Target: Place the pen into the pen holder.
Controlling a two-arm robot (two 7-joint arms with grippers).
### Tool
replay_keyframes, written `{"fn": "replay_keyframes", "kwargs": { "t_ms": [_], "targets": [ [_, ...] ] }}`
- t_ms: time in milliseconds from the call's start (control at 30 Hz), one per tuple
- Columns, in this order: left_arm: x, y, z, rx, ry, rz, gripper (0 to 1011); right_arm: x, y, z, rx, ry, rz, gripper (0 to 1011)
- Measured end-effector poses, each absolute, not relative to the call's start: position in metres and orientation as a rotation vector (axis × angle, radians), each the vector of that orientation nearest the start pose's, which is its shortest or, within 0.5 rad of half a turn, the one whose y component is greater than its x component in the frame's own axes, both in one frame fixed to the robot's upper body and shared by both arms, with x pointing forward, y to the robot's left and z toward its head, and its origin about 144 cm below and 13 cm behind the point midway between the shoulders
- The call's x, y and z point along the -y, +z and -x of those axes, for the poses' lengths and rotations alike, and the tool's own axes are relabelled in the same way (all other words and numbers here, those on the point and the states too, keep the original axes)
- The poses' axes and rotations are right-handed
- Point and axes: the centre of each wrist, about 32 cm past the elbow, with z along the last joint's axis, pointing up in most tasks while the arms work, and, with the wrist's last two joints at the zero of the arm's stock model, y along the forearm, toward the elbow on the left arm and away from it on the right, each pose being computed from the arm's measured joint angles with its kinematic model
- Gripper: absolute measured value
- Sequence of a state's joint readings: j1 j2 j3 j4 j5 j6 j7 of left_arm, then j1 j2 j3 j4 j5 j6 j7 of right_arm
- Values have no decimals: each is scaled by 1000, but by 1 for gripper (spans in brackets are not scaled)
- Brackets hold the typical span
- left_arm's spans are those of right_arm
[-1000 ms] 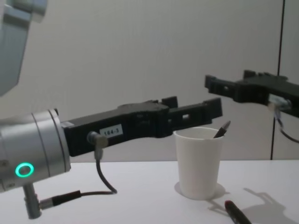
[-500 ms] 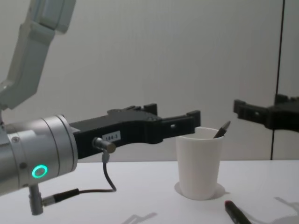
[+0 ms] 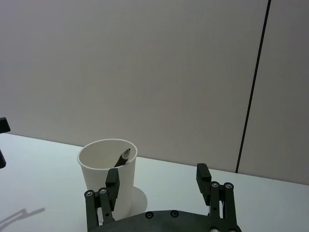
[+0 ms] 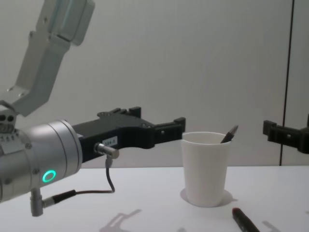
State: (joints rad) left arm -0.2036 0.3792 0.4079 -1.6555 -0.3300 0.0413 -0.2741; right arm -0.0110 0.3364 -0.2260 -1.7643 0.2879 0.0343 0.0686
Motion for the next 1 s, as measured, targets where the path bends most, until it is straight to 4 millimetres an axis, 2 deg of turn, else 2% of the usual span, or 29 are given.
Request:
{"fn": "replay_keyframes", "kwargs": {
  "t_ms": [633, 1000],
  "targets": [
    [-199, 1205, -492, 252, 1098, -57, 1001, 237, 1189, -443, 74, -1230, -26, 1002],
    [-198, 1204, -492, 268, 1122, -61, 1001, 238, 1189, -443, 70, -1223, -21, 1002]
  ]
}}
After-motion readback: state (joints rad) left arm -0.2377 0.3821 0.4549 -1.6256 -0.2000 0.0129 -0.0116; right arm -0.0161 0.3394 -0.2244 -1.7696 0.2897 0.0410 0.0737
